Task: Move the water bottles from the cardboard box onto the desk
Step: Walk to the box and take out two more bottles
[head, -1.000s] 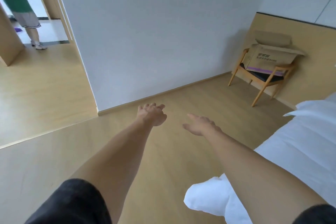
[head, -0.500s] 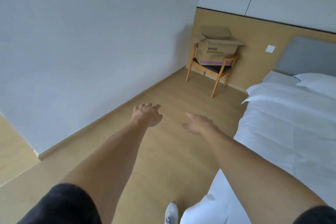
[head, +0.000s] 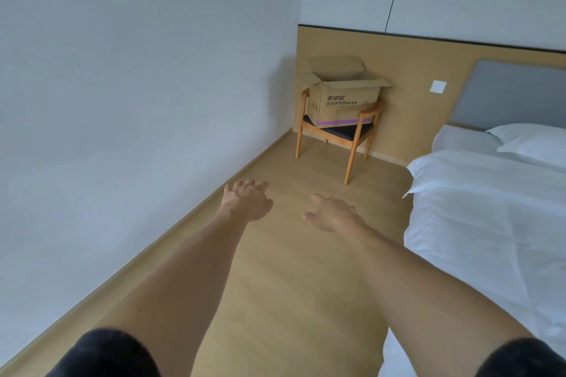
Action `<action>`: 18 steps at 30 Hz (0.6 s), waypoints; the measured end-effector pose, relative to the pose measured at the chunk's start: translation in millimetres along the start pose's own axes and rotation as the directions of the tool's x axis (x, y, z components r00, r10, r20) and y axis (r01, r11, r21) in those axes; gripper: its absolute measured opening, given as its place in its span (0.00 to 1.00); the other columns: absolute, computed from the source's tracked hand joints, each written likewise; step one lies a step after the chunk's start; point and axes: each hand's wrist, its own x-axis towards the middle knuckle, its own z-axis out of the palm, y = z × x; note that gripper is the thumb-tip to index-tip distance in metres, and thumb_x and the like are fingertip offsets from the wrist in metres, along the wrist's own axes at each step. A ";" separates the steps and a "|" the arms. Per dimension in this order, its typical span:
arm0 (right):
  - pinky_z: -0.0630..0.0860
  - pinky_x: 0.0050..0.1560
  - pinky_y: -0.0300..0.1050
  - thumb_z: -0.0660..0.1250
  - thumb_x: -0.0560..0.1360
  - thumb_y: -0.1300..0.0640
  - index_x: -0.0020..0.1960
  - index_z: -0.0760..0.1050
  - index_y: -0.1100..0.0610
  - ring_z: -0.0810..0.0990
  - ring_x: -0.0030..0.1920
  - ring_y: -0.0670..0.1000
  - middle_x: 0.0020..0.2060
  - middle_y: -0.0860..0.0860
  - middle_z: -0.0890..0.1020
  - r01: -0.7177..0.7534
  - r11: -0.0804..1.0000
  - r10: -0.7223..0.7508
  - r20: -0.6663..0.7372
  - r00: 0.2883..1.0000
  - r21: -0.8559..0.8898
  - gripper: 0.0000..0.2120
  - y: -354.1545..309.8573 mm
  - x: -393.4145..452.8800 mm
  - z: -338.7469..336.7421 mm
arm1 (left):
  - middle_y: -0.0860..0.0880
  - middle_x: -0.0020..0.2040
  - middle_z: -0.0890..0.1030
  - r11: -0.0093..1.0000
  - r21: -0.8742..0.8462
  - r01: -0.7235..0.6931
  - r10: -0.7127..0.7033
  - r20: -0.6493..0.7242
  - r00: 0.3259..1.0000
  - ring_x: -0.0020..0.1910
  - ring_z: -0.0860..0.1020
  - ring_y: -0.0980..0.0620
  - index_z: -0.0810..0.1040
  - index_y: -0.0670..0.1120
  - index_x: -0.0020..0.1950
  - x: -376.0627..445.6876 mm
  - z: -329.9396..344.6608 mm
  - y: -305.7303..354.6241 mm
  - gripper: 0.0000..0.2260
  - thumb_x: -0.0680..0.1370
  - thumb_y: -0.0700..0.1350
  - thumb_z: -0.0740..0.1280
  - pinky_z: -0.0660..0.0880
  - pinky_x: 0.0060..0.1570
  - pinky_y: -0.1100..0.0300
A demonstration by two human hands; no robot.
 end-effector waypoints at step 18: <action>0.64 0.73 0.59 0.58 0.81 0.38 0.81 0.54 0.45 0.65 0.76 0.59 0.78 0.52 0.64 -0.264 0.956 0.272 -0.045 0.961 0.130 0.32 142.6 221.5 -103.3 | 0.45 0.76 0.68 0.932 0.040 -0.360 0.358 0.039 0.933 0.75 0.65 0.41 0.61 0.57 0.79 316.3 -47.6 148.7 0.22 0.84 0.54 0.56 0.61 0.72 0.41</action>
